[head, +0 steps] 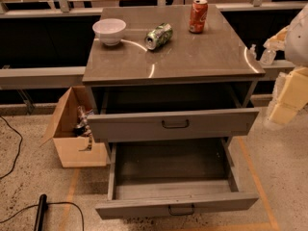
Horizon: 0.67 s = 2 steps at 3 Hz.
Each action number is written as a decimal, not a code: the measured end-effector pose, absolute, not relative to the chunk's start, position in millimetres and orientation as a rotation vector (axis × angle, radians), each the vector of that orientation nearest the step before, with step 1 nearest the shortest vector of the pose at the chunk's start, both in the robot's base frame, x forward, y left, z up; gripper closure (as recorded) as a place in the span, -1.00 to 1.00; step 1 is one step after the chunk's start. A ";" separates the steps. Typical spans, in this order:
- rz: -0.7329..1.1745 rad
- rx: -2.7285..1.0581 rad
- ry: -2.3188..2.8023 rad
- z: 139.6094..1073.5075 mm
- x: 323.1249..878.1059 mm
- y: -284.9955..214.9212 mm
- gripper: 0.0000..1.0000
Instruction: Place coke can into middle drawer
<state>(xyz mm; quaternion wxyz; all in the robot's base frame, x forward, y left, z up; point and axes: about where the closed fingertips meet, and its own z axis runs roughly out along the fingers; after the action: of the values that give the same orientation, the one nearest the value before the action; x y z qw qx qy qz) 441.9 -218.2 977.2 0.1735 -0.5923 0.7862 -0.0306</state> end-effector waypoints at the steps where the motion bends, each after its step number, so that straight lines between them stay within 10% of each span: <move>1: -0.021 -1.492 2.252 967.5 456.0 -242.5 -1.00; 2: 0.034 -1.277 2.152 968.9 497.6 -266.0 -1.00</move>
Offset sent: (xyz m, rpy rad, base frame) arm 0.1475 -0.0915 0.0292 0.5366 -0.5181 -0.2935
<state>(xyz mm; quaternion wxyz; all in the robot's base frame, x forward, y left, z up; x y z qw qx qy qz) 497.6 -266.0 968.9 0.3139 -0.4846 0.8164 0.0129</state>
